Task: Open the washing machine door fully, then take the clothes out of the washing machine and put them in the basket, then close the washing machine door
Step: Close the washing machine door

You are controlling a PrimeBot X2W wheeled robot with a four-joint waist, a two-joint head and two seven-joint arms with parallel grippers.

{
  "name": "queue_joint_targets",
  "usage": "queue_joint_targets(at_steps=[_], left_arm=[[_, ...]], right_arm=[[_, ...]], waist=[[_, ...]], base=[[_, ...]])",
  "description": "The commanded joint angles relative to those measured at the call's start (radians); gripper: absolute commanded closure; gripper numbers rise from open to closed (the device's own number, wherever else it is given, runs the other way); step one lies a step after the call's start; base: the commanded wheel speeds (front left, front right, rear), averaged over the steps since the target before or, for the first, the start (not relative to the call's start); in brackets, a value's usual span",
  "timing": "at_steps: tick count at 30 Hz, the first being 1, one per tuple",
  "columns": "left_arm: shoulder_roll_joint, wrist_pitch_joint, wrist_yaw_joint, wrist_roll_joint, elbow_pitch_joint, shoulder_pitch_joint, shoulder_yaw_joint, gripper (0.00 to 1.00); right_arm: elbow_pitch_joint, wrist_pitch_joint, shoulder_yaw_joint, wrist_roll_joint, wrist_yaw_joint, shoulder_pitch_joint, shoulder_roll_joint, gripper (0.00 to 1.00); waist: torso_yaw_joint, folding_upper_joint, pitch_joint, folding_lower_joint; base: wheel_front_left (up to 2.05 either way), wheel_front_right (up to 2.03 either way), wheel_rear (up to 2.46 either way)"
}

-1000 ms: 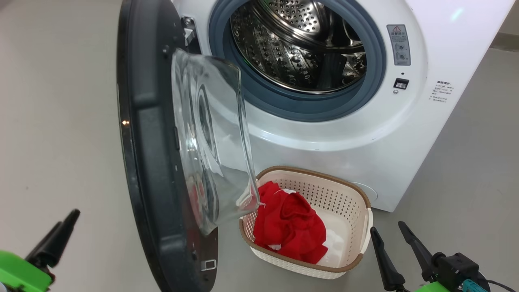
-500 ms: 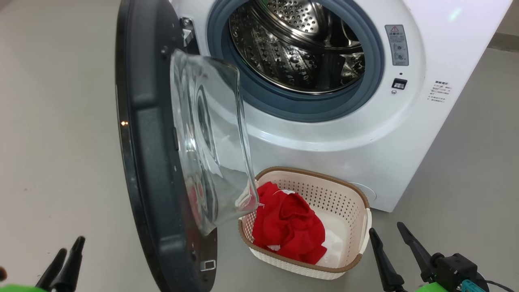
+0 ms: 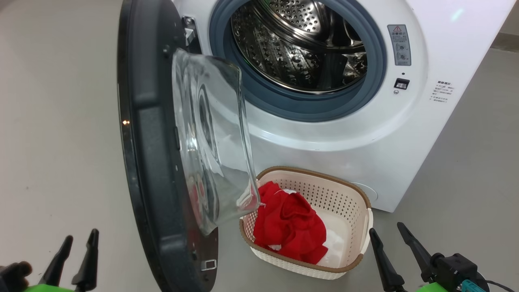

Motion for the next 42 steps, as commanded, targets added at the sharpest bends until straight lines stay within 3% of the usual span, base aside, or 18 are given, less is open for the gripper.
queue_joint_targets(at_steps=[1,11,19,25,42], left_arm=[[0.004,-0.012,-0.005,0.075,-0.037,-0.003,0.077,0.00],[-0.169,-0.012,-0.005,0.453,-0.197,0.075,0.281,0.00],[-0.234,-0.012,-0.006,0.641,-0.320,0.115,0.341,0.00],[-0.265,-0.012,-0.006,0.710,-0.333,0.153,0.365,0.00],[-0.295,-0.012,-0.006,0.725,-0.322,0.164,0.387,0.00]], right_arm=[[-0.024,-0.007,0.024,-0.006,0.005,-0.018,-0.011,0.00],[-0.025,-0.007,0.024,-0.008,0.005,-0.021,-0.012,0.00],[-0.026,-0.007,0.023,-0.008,0.005,-0.021,-0.014,0.00],[-0.027,-0.007,0.022,-0.008,0.005,-0.018,-0.014,0.00],[-0.028,-0.007,0.017,-0.009,0.005,-0.018,-0.015,0.00]], waist=[[-0.001,0.0000,-0.002,0.0000],[-0.002,0.0000,0.002,0.0000],[-0.003,0.0000,-0.001,0.0000],[-0.006,0.0000,-0.007,0.0000],[-0.008,0.0000,-0.010,0.0000]], base=[[0.00,0.00,0.00],[0.00,0.00,0.00],[0.00,0.00,0.00],[0.00,0.00,0.00],[0.00,0.00,0.00]])
